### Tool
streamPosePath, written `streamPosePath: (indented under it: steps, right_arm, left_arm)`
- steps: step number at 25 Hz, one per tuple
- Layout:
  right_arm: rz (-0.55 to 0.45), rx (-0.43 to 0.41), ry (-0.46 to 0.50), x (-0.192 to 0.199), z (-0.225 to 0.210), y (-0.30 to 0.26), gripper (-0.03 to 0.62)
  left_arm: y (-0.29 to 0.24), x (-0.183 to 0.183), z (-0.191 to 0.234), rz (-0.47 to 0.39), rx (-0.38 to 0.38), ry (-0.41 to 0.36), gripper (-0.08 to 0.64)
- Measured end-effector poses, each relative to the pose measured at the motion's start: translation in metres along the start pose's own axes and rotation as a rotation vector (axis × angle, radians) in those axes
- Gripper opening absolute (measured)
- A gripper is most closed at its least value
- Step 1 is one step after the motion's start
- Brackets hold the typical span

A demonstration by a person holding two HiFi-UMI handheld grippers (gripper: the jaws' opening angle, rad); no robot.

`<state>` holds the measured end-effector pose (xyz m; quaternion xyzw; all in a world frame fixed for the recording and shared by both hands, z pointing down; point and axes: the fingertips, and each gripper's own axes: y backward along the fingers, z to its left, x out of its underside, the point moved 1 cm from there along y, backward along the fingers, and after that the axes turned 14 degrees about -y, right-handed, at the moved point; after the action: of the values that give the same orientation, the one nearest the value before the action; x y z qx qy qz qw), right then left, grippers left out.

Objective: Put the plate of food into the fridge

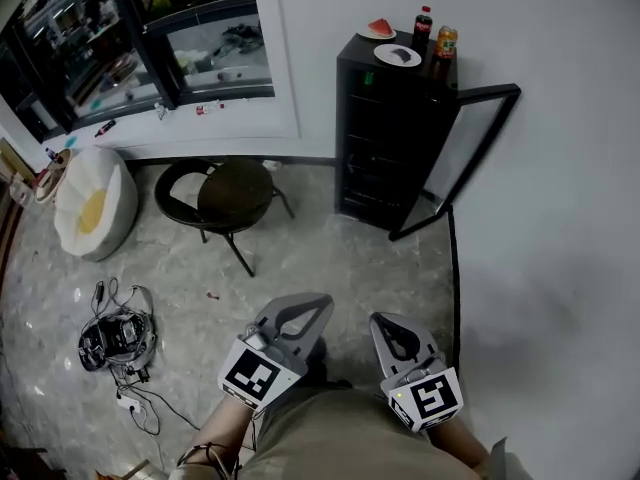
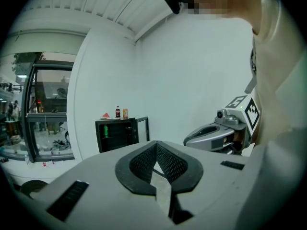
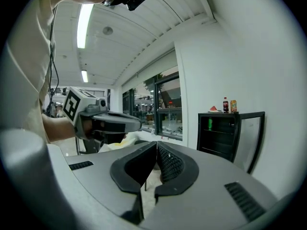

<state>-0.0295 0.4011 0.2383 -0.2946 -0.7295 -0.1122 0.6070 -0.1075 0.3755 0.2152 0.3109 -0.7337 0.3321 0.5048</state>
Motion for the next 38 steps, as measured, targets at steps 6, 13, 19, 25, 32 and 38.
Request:
streamPosePath:
  steps: [6, 13, 19, 25, 32, 38]
  right_arm:
    - [-0.003, 0.027, -0.005, -0.022, -0.011, -0.04, 0.021]
    - [0.022, 0.049, 0.0, -0.031, -0.009, -0.088, 0.021]
    - [0.043, 0.076, -0.002, -0.032, -0.004, -0.121, 0.021]
    - [0.064, 0.092, -0.006, -0.029, -0.003, -0.138, 0.021]
    - [0.082, 0.066, -0.011, -0.03, -0.012, -0.152, 0.021]
    - [0.084, 0.017, -0.019, -0.037, -0.045, -0.163, 0.021]
  left_arm:
    - [-0.014, 0.007, 0.044, -0.034, 0.013, 0.051, 0.009]
    - [-0.012, 0.026, 0.096, -0.059, 0.008, 0.087, 0.009]
    - [-0.007, 0.044, 0.134, -0.064, 0.013, 0.1, 0.009]
    - [-0.005, 0.055, 0.151, -0.067, 0.019, 0.111, 0.009]
    - [-0.011, 0.059, 0.159, -0.048, -0.001, 0.107, 0.009]
    - [-0.04, 0.055, 0.165, -0.023, -0.039, 0.103, 0.009]
